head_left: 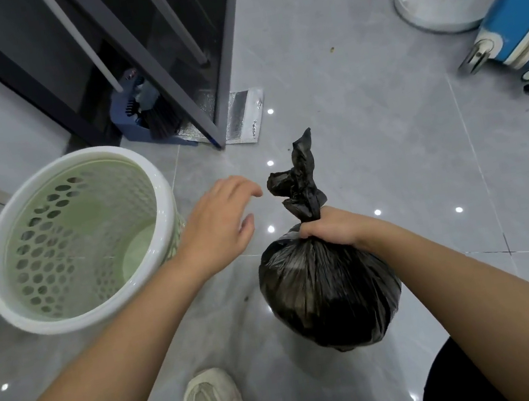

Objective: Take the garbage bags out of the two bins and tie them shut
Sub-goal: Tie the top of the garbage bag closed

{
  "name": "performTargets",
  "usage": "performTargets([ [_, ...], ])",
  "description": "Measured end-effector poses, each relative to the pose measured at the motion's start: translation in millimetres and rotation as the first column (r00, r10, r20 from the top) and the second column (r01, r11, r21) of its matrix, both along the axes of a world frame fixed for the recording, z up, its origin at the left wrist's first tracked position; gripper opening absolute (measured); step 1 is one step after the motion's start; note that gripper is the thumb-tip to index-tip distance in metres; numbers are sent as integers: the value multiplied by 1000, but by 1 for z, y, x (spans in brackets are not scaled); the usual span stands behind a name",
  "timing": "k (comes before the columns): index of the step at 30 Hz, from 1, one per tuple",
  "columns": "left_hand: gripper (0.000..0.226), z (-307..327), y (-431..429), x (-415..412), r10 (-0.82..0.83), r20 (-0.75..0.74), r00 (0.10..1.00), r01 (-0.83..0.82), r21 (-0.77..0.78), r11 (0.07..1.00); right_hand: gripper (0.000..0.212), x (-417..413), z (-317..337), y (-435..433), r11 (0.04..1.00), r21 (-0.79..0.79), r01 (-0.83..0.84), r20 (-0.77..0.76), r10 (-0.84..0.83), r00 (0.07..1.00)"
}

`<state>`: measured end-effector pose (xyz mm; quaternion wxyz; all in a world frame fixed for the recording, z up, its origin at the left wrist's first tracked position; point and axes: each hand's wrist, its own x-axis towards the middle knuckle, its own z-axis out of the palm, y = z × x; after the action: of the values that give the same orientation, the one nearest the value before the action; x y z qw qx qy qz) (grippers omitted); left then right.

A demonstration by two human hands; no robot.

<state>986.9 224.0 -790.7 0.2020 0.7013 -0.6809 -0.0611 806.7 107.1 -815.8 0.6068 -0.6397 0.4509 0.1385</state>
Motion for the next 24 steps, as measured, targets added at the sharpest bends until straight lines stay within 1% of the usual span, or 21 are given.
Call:
performTargets([
  [1,44,-1,0,0,-109,113,988,112,-20,994,37,2,0,-1,999,-23,-26,-10,26,1000],
  [2,52,-3,-1,0,-186,200,962,191,-4,982,43,4,0,-3,997,-42,-60,-21,59,998],
  [4,66,-8,-3,-3,-278,309,910,257,106,961,50,9,-4,-4,982,-97,-161,-57,156,986],
  [6,75,-14,-4,-10,-334,380,863,270,211,939,38,13,-4,-2,943,-169,-287,-117,270,956],
  [7,76,-17,-5,-13,-351,415,840,267,248,931,32,15,-5,0,911,-209,-355,-149,329,933],
  [9,69,-23,-8,-19,-370,445,816,258,293,921,24,20,-1,7,825,-281,-490,-197,450,871],
  [10,62,-26,-11,-21,-370,420,829,254,306,917,22,22,0,11,783,-305,-542,-228,493,840],
  [12,40,-27,-17,-23,-321,280,905,206,371,905,25,24,-3,15,713,-362,-601,-292,525,799],
  [14,20,-23,-22,-24,-225,136,965,137,473,871,29,26,-8,14,699,-432,-570,-308,480,822],
  [16,14,-20,-26,-23,-138,102,985,68,511,857,30,26,-10,14,714,-495,-496,-276,412,868],
  [18,13,-16,-29,-21,-67,39,997,35,539,841,29,25,-9,14,688,-565,-455,-278,360,891],
  [21,24,-10,-33,-22,50,-119,992,29,582,813,29,23,-8,15,582,-693,-427,-309,295,904],
  [22,30,-8,-34,-22,84,-161,983,25,579,815,29,23,-9,15,556,-728,-400,-294,274,916],
  [24,40,-5,-35,-22,143,-237,961,20,577,817,29,23,-11,13,546,-773,-322,-226,237,945],
])
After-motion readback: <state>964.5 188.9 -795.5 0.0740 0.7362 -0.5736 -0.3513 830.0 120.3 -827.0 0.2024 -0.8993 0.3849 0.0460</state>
